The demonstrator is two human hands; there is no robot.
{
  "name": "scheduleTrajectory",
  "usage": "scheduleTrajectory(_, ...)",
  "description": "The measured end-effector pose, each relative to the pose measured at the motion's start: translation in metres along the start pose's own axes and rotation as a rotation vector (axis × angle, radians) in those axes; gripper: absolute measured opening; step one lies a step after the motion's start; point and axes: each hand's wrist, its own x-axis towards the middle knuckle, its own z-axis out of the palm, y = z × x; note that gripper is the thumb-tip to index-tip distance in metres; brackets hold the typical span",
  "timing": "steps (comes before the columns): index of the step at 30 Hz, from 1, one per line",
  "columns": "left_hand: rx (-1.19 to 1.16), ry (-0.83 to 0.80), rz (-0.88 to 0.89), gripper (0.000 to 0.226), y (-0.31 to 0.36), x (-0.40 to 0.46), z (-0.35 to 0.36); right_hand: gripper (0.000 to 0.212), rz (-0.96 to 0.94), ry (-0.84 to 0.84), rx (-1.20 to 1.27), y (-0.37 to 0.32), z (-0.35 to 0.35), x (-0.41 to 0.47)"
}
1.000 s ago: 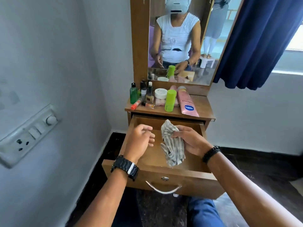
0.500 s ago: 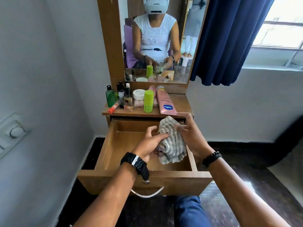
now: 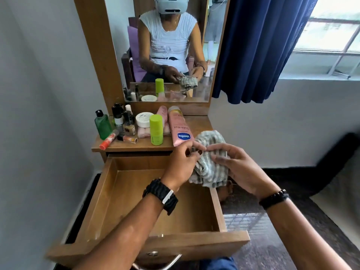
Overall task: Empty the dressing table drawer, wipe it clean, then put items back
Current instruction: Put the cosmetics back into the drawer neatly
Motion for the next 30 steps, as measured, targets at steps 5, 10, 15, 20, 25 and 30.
scheduleTrajectory(5,0.288,-0.006,0.148,0.020,0.013,0.066,0.007,0.041,-0.075,0.068,-0.144,-0.023,-0.019,0.057)
scheduleTrajectory(10,0.602,-0.017,0.219,0.035,0.003,0.120,0.008,0.041,-0.106,0.139,-0.374,-0.030,-0.025,0.115)
scheduleTrajectory(15,1.038,-0.057,0.234,0.045,-0.011,0.144,0.007,0.033,-0.203,0.242,-0.824,-0.014,-0.030,0.161)
scheduleTrajectory(20,1.415,-0.161,0.246,0.030,-0.019,0.151,0.006,0.033,-0.149,0.320,-0.940,0.004,-0.034,0.179)
scheduleTrajectory(25,1.399,-0.165,0.202,0.033,-0.014,0.145,0.010,0.032,-0.106,0.307,-1.008,0.008,-0.033,0.175)
scheduleTrajectory(30,1.094,-0.007,0.315,0.026,0.001,0.120,0.007,0.025,-0.227,0.434,-0.971,-0.009,-0.028,0.145)
